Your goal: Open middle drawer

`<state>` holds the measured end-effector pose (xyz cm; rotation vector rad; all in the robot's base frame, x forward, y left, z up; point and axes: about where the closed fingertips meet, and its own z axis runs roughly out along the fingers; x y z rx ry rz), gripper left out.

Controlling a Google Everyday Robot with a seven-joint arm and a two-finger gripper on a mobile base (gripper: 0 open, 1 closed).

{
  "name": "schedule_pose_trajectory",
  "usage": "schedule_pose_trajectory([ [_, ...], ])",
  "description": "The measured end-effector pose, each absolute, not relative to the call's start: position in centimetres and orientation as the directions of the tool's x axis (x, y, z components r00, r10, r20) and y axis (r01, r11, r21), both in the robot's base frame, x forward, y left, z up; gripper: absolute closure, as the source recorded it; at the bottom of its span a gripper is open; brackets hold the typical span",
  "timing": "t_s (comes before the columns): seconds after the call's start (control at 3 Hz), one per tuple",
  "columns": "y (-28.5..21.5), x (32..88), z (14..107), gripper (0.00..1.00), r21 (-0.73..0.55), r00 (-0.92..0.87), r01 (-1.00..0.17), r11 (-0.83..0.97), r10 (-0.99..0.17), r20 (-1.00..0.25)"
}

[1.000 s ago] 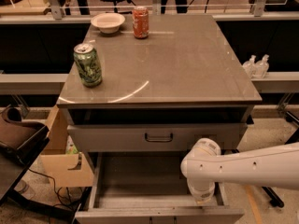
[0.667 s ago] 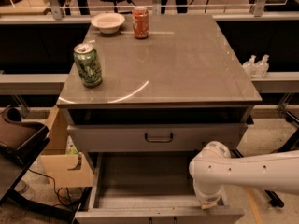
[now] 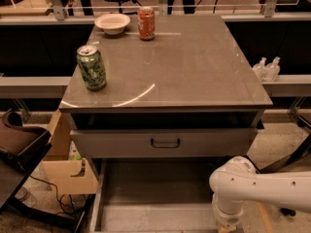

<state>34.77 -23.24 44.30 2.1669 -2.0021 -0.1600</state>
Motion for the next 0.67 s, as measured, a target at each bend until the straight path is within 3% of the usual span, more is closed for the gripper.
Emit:
schedule_pose_trajectory([
  [0.67,-24.1,29.2,45.3,1.00,0.306,0.097,-0.948,-0.090,-0.995,0.010],
])
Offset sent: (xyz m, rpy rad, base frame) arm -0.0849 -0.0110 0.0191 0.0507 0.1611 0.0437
